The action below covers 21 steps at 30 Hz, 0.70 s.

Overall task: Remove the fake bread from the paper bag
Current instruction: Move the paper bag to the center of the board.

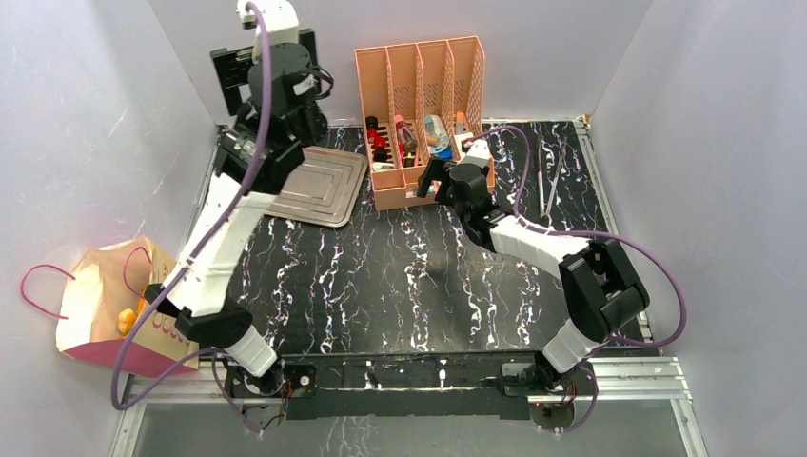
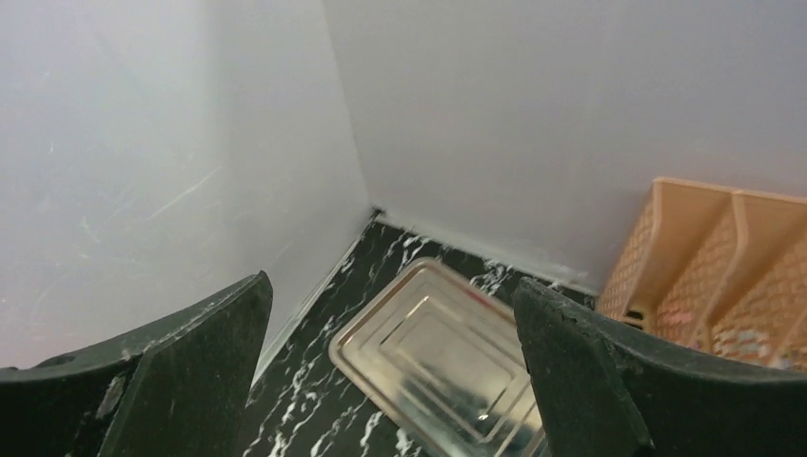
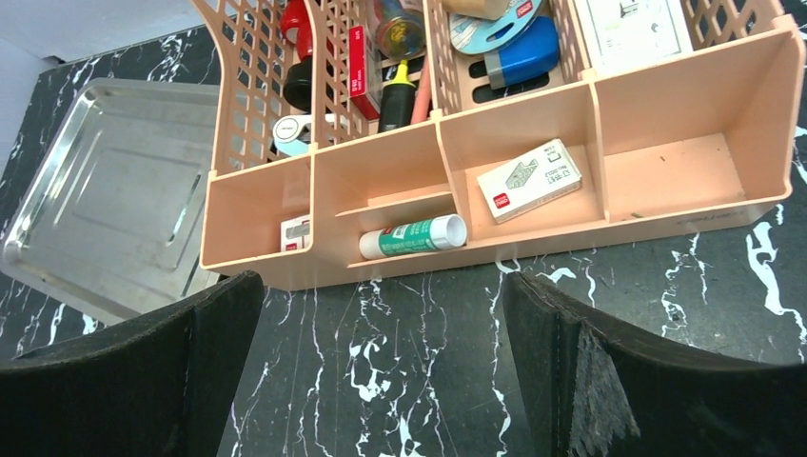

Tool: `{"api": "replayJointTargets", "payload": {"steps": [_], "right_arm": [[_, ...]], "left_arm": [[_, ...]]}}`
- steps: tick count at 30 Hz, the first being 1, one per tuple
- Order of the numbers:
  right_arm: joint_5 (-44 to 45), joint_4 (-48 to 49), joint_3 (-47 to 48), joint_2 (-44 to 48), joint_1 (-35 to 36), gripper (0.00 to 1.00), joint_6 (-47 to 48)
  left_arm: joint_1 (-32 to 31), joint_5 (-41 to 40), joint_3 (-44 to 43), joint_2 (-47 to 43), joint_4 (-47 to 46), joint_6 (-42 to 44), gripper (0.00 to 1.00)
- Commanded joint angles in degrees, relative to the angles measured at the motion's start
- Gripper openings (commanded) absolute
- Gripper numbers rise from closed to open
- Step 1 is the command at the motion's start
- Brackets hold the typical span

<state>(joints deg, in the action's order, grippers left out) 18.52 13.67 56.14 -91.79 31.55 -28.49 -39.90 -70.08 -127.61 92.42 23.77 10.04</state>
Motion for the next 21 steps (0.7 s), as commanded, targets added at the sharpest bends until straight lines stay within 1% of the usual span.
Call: {"api": "replayJointTargets", "payload": {"steps": [1, 2, 6, 8, 10, 12, 17, 21], "right_arm": [[-2.07, 2.14, 2.33, 0.75, 0.42, 0.98, -0.13], [-2.46, 2.15, 2.40, 0.86, 0.44, 0.98, -0.16], [-4.36, 1.41, 3.04, 0.55, 0.70, 0.98, -0.18], [-4.62, 0.67, 3.23, 0.05, 0.66, 0.98, 0.00], [-4.55, 0.37, 2.80, -0.23, 0.67, 0.98, 0.23], [-4.80, 0.73, 2.19, -0.57, 0.68, 0.98, 0.37], [-6.47, 1.02, 2.45, -1.68, 0.69, 0.98, 0.20], [-6.69, 0.84, 2.73, -1.62, 0.71, 0.98, 0.27]], "left_arm": [[12.52, 13.79, 3.87, -5.44, 24.24, -20.29, 0.98], [15.61, 16.21, 6.69, -6.75, 25.70, -22.28, 0.98], [25.82, 21.66, 16.64, -8.09, 34.10, -31.78, 0.98], [31.70, 24.79, 21.54, -9.53, 35.68, -36.36, 0.98], [36.60, 25.76, 26.22, -12.53, 34.73, -38.26, 0.98], [38.75, 24.49, 28.04, -13.73, 34.48, -38.85, 0.98], [39.30, 17.38, 27.99, -13.76, 36.42, -38.60, 0.98], [41.20, 16.04, 33.78, -17.86, 35.16, -38.44, 0.98]]}}
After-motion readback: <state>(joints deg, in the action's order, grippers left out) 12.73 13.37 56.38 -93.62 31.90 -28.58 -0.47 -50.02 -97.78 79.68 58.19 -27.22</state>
